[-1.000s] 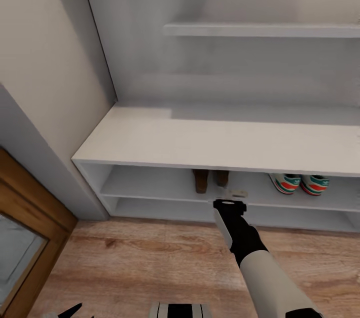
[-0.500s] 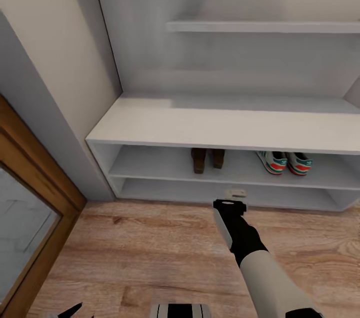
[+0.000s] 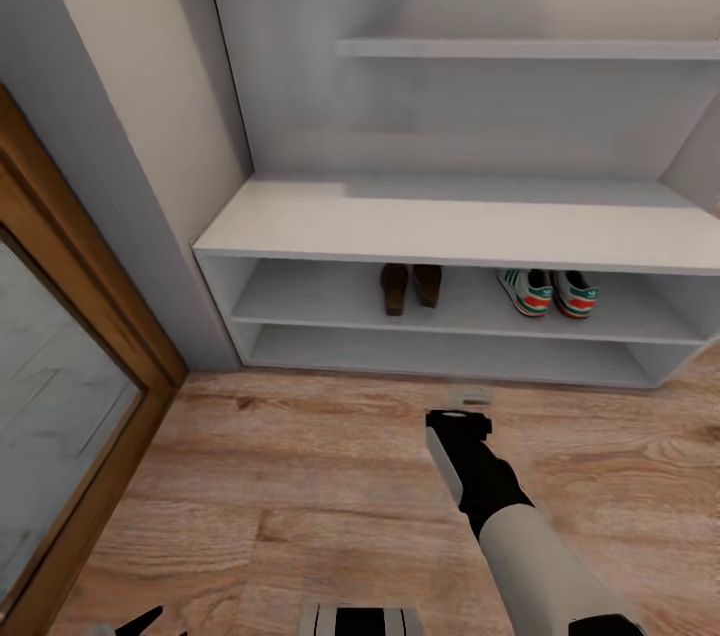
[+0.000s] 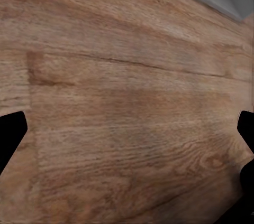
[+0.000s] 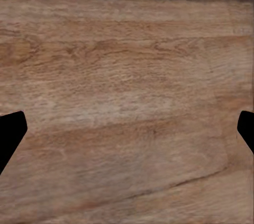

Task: Pick up the two gym shoes and the two sandals from the corridor floor and place them onto the hallstand (shoe rack) in the corridor, making sure they are on the rack and not on the floor. Arrange them so the two gym shoes are next to each other and the two sandals are next to each other.

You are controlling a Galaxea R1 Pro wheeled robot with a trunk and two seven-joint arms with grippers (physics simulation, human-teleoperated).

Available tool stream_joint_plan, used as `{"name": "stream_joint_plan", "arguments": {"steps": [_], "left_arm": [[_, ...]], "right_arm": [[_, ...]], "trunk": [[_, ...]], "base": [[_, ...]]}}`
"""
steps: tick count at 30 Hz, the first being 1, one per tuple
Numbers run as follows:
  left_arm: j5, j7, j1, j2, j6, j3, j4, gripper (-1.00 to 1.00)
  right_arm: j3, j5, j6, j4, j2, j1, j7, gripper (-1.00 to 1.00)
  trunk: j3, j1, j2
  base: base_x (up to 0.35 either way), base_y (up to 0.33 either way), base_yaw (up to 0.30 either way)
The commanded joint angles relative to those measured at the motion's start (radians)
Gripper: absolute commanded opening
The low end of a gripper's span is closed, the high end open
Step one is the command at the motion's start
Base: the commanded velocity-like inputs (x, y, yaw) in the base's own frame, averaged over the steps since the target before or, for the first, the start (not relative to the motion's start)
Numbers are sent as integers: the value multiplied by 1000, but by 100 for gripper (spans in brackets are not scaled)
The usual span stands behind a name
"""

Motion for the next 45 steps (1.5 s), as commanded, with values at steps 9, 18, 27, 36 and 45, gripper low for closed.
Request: {"name": "stream_joint_plan", "arguments": {"steps": [9, 18, 27, 36, 45], "left_arm": [[0, 0, -1, 4, -7, 7, 1, 100], [0, 29, -1, 3, -6, 6, 3, 100], [0, 35, -1, 3, -6, 7, 3, 100], [0, 54, -1, 3, -6, 7, 5, 100], [0, 136, -1, 5, -7, 7, 39, 100]], "right_arm": [[5, -7, -239, 231, 0, 4, 8, 100], [7, -2, -422, 423, -20, 6, 96, 100], [8, 13, -539, 593, -42, 7, 111, 100], [8, 129, -730, 704, -61, 110, 112, 100], [8, 177, -922, 706, -125, 233, 113, 100]], "trunk": [[-1, -1, 0], [-1, -1, 0], [19, -3, 1], [53, -7, 3], [88, -11, 5]], "base": [[-144, 0, 0], [-7, 0, 0], [0, 0, 0], [0, 0, 0], [0, 0, 0]]}}
